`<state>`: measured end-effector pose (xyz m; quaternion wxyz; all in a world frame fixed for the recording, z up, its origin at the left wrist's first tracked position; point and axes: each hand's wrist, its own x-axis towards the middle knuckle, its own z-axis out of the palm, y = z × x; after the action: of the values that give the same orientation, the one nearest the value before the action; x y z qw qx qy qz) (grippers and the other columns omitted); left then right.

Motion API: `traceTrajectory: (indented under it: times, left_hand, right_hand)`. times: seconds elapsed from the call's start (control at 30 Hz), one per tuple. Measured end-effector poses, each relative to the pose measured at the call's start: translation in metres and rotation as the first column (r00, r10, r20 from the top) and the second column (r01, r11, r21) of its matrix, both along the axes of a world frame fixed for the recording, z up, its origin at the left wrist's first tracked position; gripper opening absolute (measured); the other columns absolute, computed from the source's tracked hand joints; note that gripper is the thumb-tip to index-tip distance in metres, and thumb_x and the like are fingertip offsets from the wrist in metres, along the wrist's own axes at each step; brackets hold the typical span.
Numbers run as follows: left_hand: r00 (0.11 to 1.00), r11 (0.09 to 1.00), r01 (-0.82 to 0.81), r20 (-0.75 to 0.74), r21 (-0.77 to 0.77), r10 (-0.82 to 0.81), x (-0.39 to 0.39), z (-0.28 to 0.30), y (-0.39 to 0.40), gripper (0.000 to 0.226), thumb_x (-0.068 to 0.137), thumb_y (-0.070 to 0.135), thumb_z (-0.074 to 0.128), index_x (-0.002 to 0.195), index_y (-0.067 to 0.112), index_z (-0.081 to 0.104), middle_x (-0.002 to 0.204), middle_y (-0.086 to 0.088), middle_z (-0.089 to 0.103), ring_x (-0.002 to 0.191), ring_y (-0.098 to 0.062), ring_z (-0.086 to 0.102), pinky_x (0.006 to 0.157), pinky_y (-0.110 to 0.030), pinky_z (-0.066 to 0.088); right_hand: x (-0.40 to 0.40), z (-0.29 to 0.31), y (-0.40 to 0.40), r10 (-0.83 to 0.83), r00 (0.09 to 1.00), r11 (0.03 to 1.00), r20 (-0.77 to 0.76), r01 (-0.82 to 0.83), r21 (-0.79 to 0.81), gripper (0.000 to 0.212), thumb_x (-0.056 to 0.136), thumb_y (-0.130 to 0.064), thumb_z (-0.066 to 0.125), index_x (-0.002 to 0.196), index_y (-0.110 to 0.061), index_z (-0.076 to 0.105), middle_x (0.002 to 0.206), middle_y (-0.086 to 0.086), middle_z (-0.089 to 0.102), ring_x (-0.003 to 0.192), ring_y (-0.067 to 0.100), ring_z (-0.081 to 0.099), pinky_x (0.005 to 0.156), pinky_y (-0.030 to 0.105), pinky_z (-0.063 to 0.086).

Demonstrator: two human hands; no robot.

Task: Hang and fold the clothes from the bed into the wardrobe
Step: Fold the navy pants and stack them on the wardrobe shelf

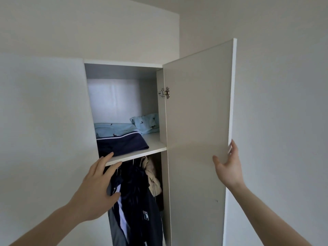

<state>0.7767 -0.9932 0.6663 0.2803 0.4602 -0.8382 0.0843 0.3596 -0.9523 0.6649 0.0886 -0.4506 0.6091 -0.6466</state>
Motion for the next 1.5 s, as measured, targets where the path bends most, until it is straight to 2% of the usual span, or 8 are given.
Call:
traceTrajectory:
  times: [0.07,0.17,0.3,0.6,0.73,0.93,1.07,1.5]
  left_hand:
    - [1.0,1.0,0.003,-0.001,-0.014,-0.003,0.007,0.001,0.006,0.085,0.083,0.042,0.076,0.155,0.032,0.033,0.167,0.012,-0.001,0.153,-0.018,0.006,0.121,-0.042,0.029]
    - [1.0,1.0,-0.012,0.011,-0.006,0.012,0.018,0.003,0.013,0.083,0.083,0.041,0.076,0.154,0.031,0.035,0.167,0.009,0.002,0.153,-0.021,0.008,0.121,-0.043,0.028]
    - [0.999,0.999,-0.035,0.02,0.016,0.035,0.028,0.004,0.017,0.082,0.082,0.038,0.076,0.153,0.031,0.036,0.167,0.008,0.004,0.152,-0.024,0.01,0.121,-0.042,0.027]
    - [0.997,0.996,-0.075,-0.002,0.045,0.075,0.043,0.006,0.019,0.079,0.085,0.044,0.071,0.154,0.035,0.033,0.167,0.01,-0.001,0.153,-0.021,0.004,0.122,-0.04,0.025]
    - [0.993,0.991,-0.114,-0.009,0.067,0.115,0.057,0.005,0.019,0.08,0.086,0.043,0.07,0.155,0.035,0.029,0.167,0.012,-0.007,0.153,-0.019,-0.001,0.123,-0.039,0.022]
    - [0.975,0.971,-0.22,-0.006,0.095,0.222,0.084,0.008,0.01,0.086,0.086,0.046,0.071,0.157,0.035,0.024,0.166,0.012,-0.012,0.154,-0.02,-0.004,0.124,-0.039,0.02]
    - [0.957,0.952,-0.289,0.004,0.101,0.29,0.097,0.009,-0.001,0.089,0.085,0.047,0.07,0.158,0.035,0.02,0.166,0.011,-0.015,0.154,-0.022,-0.004,0.124,-0.041,0.021]
    - [0.873,0.872,-0.481,-0.043,0.09,0.486,0.116,0.02,-0.086,0.112,0.083,0.045,0.074,0.16,0.038,-0.006,0.16,0.013,-0.036,0.154,-0.023,-0.022,0.125,-0.046,0.012]
  right_hand:
    - [0.002,0.0,-0.001,-0.109,0.994,0.992,0.005,0.108,0.064,0.008,0.094,-0.011,0.055,0.1,-0.016,0.051,0.091,0.005,0.06,0.086,0.03,0.058,0.072,0.039,0.047]
    - [0.011,0.0,-0.001,-0.208,0.978,0.972,-0.031,0.21,0.104,0.024,0.093,-0.012,0.054,0.079,-0.01,0.035,0.074,0.02,0.053,0.066,0.036,0.045,0.057,0.035,0.035]
    - [0.039,-0.007,0.005,-0.163,0.979,0.983,-0.119,0.172,0.068,0.027,0.095,-0.013,0.058,0.079,-0.018,0.037,0.074,0.008,0.055,0.07,0.028,0.056,0.06,0.031,0.039]
    - [0.114,-0.028,0.003,0.08,0.983,0.996,-0.167,-0.084,-0.021,0.019,0.101,-0.031,0.055,0.119,-0.034,0.054,0.117,-0.023,0.058,0.105,-0.011,0.058,0.089,0.034,0.057]
    - [0.145,-0.037,-0.009,0.182,0.954,0.98,-0.238,-0.196,-0.034,0.048,0.101,-0.028,0.056,0.146,-0.029,0.038,0.143,-0.02,0.045,0.131,0.0,0.047,0.11,0.031,0.045]
    - [0.183,-0.041,-0.039,0.34,0.892,0.918,-0.299,-0.383,-0.1,0.073,0.1,-0.038,0.061,0.158,-0.035,0.017,0.159,-0.035,0.019,0.144,-0.015,0.026,0.105,0.007,0.028]
    - [0.205,-0.038,-0.068,0.388,0.831,0.861,-0.398,-0.481,-0.165,0.079,0.098,-0.035,0.066,0.16,-0.033,0.018,0.168,-0.023,0.009,0.155,0.002,0.012,0.121,0.025,0.02]
    - [0.2,-0.005,-0.202,0.34,0.721,0.869,-0.603,-0.486,-0.091,0.089,0.095,-0.07,0.048,0.162,-0.042,-0.004,0.17,-0.017,-0.014,0.157,0.014,-0.014,0.124,0.06,0.02]
